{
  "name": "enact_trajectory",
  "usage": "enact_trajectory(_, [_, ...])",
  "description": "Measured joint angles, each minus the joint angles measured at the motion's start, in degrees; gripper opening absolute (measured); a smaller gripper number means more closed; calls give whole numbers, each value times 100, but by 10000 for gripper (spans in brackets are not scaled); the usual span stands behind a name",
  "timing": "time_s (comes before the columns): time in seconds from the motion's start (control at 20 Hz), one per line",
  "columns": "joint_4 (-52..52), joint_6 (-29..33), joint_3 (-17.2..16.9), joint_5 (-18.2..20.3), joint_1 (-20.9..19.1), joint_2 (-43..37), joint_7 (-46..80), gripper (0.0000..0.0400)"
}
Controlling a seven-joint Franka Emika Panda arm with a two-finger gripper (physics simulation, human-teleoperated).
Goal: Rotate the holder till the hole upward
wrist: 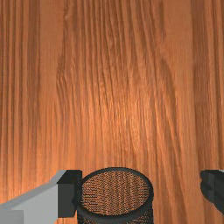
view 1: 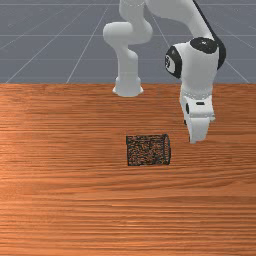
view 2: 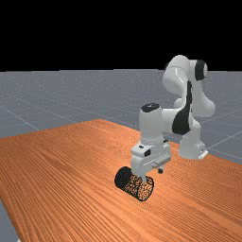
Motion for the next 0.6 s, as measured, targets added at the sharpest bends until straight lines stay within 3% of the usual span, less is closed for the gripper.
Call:
enact_trajectory(0.2, [284,200,13,13,-6,704,-45,400])
enact_trajectory(0.25, [-119,884,-277,-397,266,645,337,400])
enact_trajectory(0.3, [127,599,-562,-766,557,865,710,400])
enact_trajectory(0.4, [225,590,-687,-885,691,1073,837,400])
enact_trajectory(0.45, [793,-156,-980,-1246,1019,1419,1147,400])
enact_trajectory(0.5, [2329,-1589,-1436,-1700,1355,2228,1066,400])
enact_trajectory(0.55, [35,1037,-430,-566,511,1081,563,400])
enact_trajectory(0.6, [140,970,-565,-731,673,1209,749,400])
